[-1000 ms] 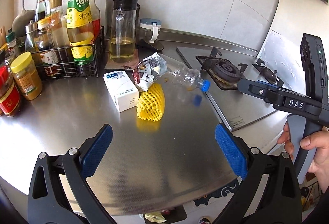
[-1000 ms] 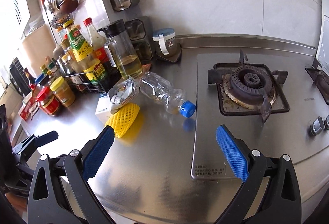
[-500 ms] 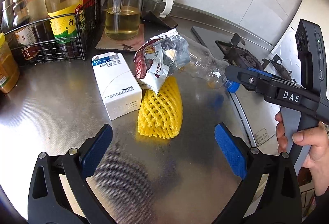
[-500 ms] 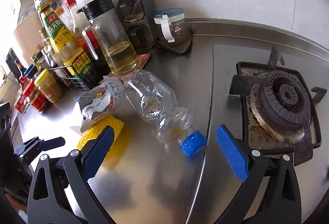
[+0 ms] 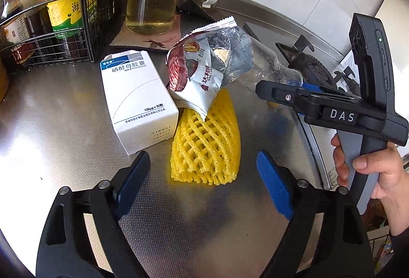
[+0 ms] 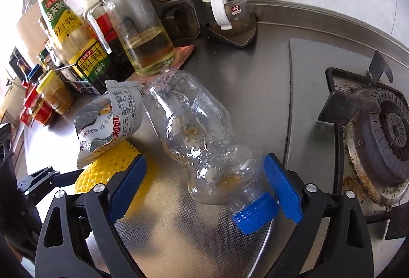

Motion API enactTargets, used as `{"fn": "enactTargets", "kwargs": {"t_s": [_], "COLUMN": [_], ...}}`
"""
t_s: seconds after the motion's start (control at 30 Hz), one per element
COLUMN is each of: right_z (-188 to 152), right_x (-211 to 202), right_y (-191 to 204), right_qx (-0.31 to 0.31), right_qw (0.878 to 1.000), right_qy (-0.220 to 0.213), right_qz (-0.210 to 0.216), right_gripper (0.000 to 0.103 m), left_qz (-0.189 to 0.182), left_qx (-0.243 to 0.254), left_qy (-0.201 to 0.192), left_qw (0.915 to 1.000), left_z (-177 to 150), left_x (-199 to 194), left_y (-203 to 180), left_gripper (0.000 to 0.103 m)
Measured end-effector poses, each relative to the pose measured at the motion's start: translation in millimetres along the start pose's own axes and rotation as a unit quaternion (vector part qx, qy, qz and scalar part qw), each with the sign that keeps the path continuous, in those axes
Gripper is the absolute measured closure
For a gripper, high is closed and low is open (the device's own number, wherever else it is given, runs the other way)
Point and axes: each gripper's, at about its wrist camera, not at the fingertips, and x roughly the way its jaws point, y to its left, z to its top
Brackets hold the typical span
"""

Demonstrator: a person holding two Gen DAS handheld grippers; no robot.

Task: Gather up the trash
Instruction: 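Grasp the yellow foam net with the left tool while the right tool grasps the plastic bottle, then carry the foam net and bottle down over the black bin and release both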

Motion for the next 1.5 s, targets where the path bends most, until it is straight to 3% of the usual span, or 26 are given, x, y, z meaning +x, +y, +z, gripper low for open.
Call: {"fn": "enactTargets", "kwargs": {"t_s": [0.07, 0.13, 0.2, 0.37, 0.9, 1.5], "right_z": [-2, -5, -8, -16, -51, -154], "right_x": [4, 5, 5, -5, -82, -212], "right_y": [1, 3, 5, 7, 20, 78], "right_qx": [-0.006, -0.009, -0.012, -0.014, -0.002, 0.004], "right_qw": [1.000, 1.000, 1.000, 1.000, 0.997, 0.994], "right_qy": [0.010, 0.014, 0.015, 0.002, -0.067, -0.113], "right_qz": [-0.004, -0.004, -0.004, -0.008, -0.024, -0.011], "right_gripper": [0.027, 0.044, 0.044, 0.045, 0.045, 0.045], "left_qz": [-0.001, -0.007, -0.010, -0.007, -0.008, -0.004], "left_qx": [0.005, 0.008, 0.011, 0.018, 0.044, 0.069], "left_qy": [-0.001, -0.001, 0.000, -0.009, -0.049, -0.082], "left_qw": [1.0000, 0.9999, 0.9999, 0.9998, 0.9978, 0.9943], "left_z": [0, -1, -2, -6, -34, -130], "left_x": [0, 1, 0, -8, -65, -180], "left_y": [-1, -1, -2, -5, -28, -61], "left_gripper": [0.032, 0.042, 0.062, 0.093, 0.095, 0.095]}}
